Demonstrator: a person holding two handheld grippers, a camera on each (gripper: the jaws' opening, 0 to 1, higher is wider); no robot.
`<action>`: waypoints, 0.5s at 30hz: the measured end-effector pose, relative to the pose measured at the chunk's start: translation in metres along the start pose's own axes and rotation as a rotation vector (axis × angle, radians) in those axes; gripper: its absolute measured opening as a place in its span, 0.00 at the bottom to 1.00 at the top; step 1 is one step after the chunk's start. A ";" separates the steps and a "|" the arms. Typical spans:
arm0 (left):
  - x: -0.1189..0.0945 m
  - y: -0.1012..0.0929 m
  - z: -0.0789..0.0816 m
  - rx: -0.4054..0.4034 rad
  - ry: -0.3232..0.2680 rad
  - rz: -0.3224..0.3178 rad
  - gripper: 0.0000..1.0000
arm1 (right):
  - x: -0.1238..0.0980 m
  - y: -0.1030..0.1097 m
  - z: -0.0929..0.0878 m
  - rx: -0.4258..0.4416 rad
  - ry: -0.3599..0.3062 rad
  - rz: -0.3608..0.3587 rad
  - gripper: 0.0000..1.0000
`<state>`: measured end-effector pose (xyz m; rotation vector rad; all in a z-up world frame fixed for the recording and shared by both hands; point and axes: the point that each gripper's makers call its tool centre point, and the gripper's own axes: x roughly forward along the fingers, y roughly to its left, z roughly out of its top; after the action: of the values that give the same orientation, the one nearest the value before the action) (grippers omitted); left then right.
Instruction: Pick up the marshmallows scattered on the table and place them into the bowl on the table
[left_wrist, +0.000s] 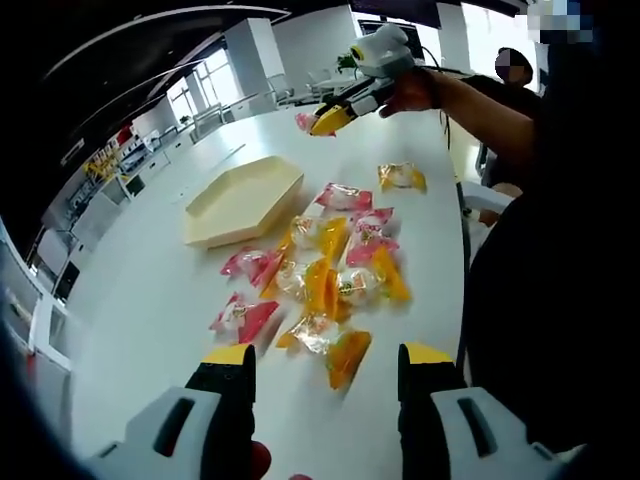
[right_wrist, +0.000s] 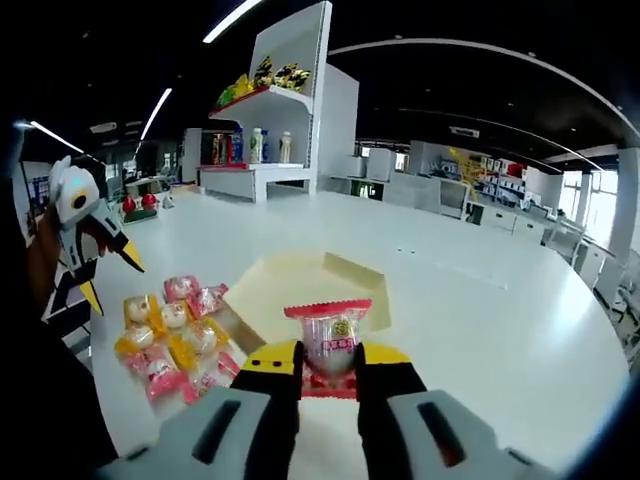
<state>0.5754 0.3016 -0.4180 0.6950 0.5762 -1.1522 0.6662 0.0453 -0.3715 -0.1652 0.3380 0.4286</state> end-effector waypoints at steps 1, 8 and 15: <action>0.000 0.000 0.001 0.001 -0.003 0.001 0.57 | 0.000 0.000 0.001 -0.002 -0.002 0.001 0.22; 0.001 -0.002 0.000 0.003 -0.004 -0.006 0.57 | 0.008 0.001 0.009 -0.057 -0.012 -0.014 0.22; -0.002 -0.002 -0.002 0.001 -0.003 0.001 0.57 | 0.015 0.007 0.017 -0.043 -0.032 0.008 0.22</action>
<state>0.5734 0.3035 -0.4184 0.6944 0.5729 -1.1522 0.6806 0.0614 -0.3615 -0.1983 0.2980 0.4462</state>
